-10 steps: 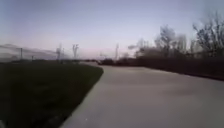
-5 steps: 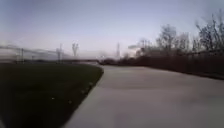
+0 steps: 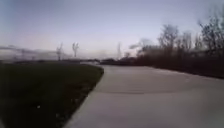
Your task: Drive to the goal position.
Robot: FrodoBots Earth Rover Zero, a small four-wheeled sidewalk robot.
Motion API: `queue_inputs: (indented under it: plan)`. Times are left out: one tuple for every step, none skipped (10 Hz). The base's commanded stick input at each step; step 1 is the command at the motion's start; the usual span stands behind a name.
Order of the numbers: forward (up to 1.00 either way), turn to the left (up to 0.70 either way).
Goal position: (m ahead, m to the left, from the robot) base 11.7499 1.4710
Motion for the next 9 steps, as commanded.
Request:
queue_inputs:
  plan:
    - [1.0, 0.0]
    - [1.0, 0.0]
    - [1.0, 0.0]
    - [1.0, 0.0]
    - [1.0, 0.0]
    - [1.0, 0.0]
    - [1.0, 0.0]
    - [1.0, 0.0]
    - [1.0, 0.0]
